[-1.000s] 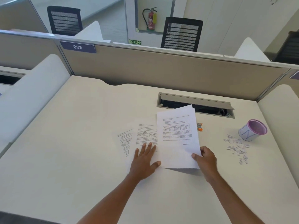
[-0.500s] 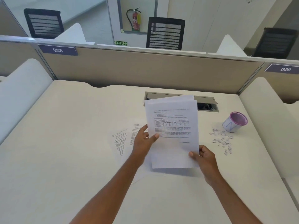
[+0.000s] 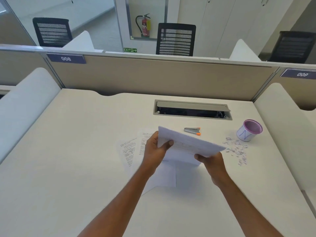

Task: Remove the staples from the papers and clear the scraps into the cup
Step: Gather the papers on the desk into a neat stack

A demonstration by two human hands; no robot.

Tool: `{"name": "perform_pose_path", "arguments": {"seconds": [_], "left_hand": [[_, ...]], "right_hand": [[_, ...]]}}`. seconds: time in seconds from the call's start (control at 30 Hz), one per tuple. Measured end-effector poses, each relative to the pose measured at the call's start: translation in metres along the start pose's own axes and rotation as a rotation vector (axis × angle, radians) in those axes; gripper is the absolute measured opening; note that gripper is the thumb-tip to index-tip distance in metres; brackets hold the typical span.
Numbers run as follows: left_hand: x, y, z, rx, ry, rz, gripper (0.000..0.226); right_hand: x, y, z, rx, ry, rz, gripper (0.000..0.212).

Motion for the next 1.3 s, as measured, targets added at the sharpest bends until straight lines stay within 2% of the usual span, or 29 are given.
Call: {"name": "perform_pose_path", "arguments": {"seconds": [0.13, 0.57, 0.93, 1.2, 1.3], "left_hand": [[0.004, -0.003, 0.008, -0.014, 0.033, -0.019, 0.046], [0.007, -0.012, 0.005, -0.067, 0.008, -0.095, 0.030], [0.010, -0.002, 0.013, -0.064, 0.030, -0.132, 0.038], [0.014, 0.011, 0.025, -0.058, 0.052, -0.139, 0.034], [0.009, 0.028, 0.019, 0.010, 0.049, -0.186, 0.029]], "right_hand": [[0.002, -0.001, 0.007, -0.033, 0.042, 0.006, 0.036], [0.009, -0.010, 0.013, -0.193, 0.076, -0.097, 0.043], [0.007, -0.015, 0.007, -0.165, 0.082, -0.059, 0.048], [0.007, -0.027, -0.017, -0.092, 0.037, 0.014, 0.041], [0.004, -0.025, -0.022, -0.042, 0.032, 0.038, 0.031]]}}
Point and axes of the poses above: each hand's wrist, its own x-axis away from the middle knuckle, its own y-axis out of the back of the hand, z = x × y, the point moved 8 cm from there along -x, towards the middle knuckle, and after that the axes turned 5 degrees about z, right-handed, at the moved point
